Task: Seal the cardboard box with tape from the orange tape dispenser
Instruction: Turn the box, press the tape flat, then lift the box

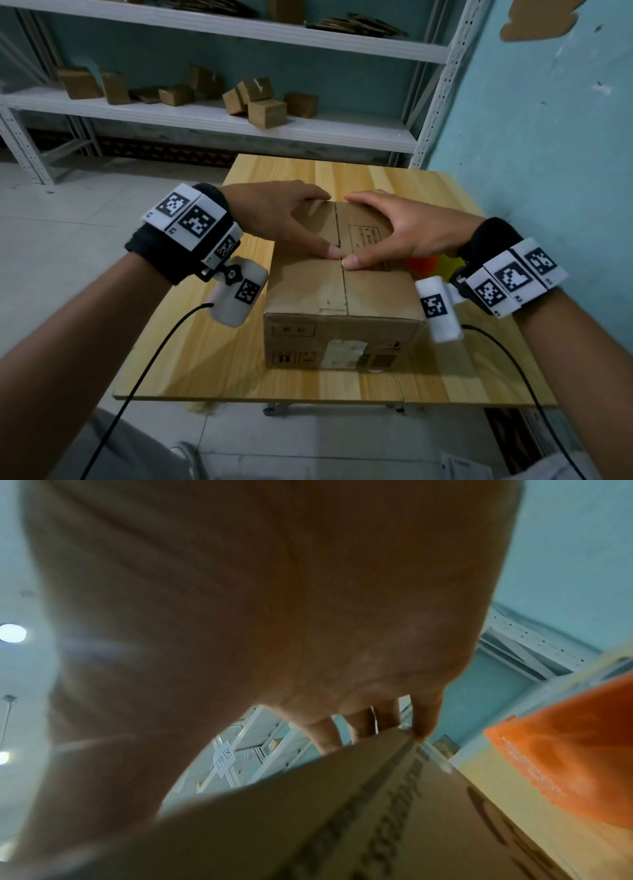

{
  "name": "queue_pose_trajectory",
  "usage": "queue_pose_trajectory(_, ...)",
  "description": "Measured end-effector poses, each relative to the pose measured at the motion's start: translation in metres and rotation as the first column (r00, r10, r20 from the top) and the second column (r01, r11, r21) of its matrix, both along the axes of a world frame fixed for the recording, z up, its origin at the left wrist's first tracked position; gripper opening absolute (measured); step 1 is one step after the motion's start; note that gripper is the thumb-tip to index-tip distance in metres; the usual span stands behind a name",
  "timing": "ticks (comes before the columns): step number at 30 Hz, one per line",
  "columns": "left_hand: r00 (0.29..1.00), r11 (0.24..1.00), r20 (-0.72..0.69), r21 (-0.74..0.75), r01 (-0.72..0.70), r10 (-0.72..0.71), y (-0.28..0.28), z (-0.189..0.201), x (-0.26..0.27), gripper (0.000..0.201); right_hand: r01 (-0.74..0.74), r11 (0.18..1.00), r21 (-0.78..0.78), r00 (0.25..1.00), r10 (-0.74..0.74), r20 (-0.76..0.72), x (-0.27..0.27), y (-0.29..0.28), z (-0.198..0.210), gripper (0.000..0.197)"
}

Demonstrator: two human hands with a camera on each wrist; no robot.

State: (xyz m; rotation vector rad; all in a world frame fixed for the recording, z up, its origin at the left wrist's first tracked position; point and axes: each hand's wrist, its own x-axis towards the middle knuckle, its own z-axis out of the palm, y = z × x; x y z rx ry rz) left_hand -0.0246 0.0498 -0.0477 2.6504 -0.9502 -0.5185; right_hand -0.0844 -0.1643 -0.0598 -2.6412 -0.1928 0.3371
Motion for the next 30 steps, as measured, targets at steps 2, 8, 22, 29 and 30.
queue_pose_trajectory(2, 1.000, 1.000, 0.021, -0.011, -0.002, 0.002, 0.002, 0.000, 0.001, 0.111, 0.005, 1.000, 0.009, 0.999, -0.005, 0.041, 0.000, 0.000, -0.001, 0.114)
queue_pose_trajectory(8, 0.999, 0.996, 0.043, -0.091, 0.016, -0.012, 0.005, -0.001, 0.003, 0.097, -0.002, 0.993, 0.118, 0.992, -0.013, 0.126, -0.002, -0.001, 0.000, 0.075)
queue_pose_trajectory(22, 0.997, 0.922, -0.080, -0.386, -0.029, -0.002, 0.009, -0.017, 0.014, 0.032, 0.027, 0.924, 0.380, 0.978, -0.103, 0.179, 0.003, -0.011, -0.020, 0.027)
queue_pose_trajectory(29, 0.984, 0.915, -0.179, -0.393, -0.086, 0.015, 0.015, -0.025, 0.016, 0.034, 0.086, 0.899, 0.429, 0.987, -0.136, 0.087, -0.002, -0.016, -0.026, 0.021)
queue_pose_trajectory(30, 0.981, 0.913, -0.191, -0.396, -0.096, 0.020, 0.016, -0.026, 0.016, 0.033, 0.095, 0.894, 0.438, 0.987, -0.143, 0.079, -0.004, -0.015, -0.027, 0.023)
